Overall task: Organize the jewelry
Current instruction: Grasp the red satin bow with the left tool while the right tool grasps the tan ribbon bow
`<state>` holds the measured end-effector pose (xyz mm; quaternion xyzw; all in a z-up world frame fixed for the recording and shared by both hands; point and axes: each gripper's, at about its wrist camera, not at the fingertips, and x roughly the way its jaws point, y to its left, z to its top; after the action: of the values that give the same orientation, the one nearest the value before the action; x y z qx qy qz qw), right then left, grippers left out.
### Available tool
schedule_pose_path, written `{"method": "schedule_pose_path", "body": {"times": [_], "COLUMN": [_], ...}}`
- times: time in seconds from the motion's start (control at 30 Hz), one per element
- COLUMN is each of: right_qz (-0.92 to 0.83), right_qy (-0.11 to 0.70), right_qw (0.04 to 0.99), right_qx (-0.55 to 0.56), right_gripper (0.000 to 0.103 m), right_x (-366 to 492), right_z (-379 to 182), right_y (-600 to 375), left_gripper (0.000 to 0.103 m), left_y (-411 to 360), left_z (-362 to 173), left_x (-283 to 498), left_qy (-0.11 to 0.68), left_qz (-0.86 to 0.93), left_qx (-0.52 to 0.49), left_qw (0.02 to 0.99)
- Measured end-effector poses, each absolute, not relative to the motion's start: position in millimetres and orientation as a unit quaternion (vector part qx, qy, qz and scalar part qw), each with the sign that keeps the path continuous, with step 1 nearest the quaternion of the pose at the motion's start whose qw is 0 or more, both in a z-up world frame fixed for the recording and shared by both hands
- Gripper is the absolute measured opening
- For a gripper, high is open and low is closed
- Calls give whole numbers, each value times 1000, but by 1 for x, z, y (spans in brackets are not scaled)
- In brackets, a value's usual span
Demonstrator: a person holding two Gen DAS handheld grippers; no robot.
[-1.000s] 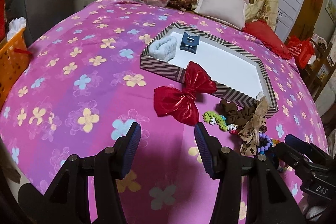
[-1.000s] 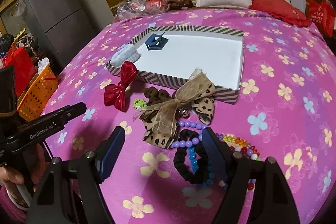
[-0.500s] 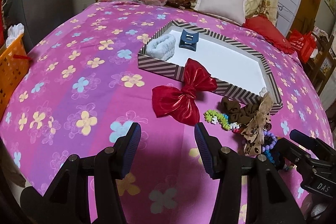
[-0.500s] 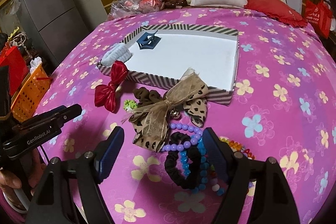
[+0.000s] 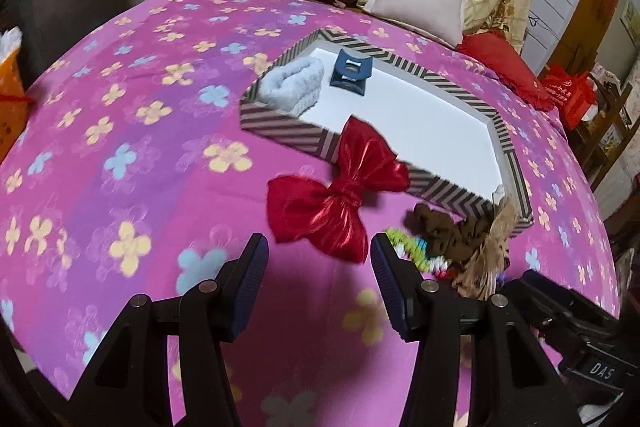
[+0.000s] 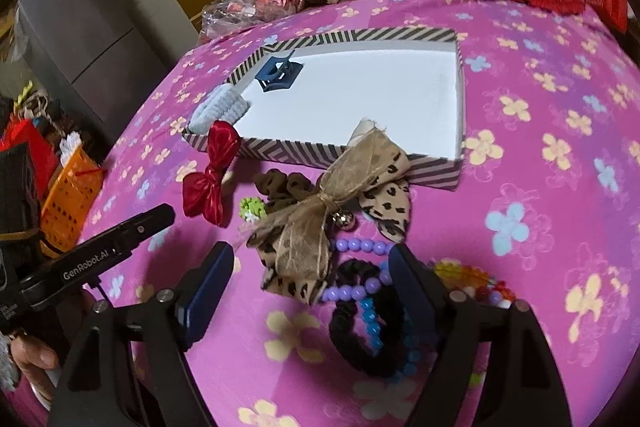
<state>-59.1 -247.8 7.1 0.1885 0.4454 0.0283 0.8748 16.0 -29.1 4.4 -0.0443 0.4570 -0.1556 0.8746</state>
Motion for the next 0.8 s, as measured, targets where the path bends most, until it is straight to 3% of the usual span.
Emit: {"method": "schedule_pose_path", "body": {"times": [0.4, 0.47, 0.53, 0.57, 0.63, 0.7, 0.8], "right_qz": [22, 24, 19, 20, 26, 42, 47], "right_qy": [459, 457, 458, 457, 457, 456, 445], "right_qw": [855, 860, 867, 869, 871, 871, 881], "right_qx": [241, 226, 196, 187, 179, 177, 153], "right_gripper": [83, 78, 58, 53, 36, 26, 23], "right_x": [-18, -14, -9, -6, -5, -6, -15], "right_z": [-25, -25, -25, -25, -25, -23, -11], "right_y": [-261, -258, -255, -256, -256, -256, -252], "left_gripper": [62, 62, 55, 41, 33, 28, 26], "left_y": [-56, -57, -58, -58, -57, -55, -50], "left_z": [-18, -24, -30, -32, -33, -31, -19], "left_x": [54, 57, 59, 61, 60, 59, 53], "left_qy": [470, 476, 482, 485, 480, 479, 466], "left_qz": [-158, -157, -157, -156, -156, -159, -161], "left_qx": [-5, -9, -12, -11, -12, -14, -16], "left_qw": [868, 865, 862, 860, 863, 863, 870]}}
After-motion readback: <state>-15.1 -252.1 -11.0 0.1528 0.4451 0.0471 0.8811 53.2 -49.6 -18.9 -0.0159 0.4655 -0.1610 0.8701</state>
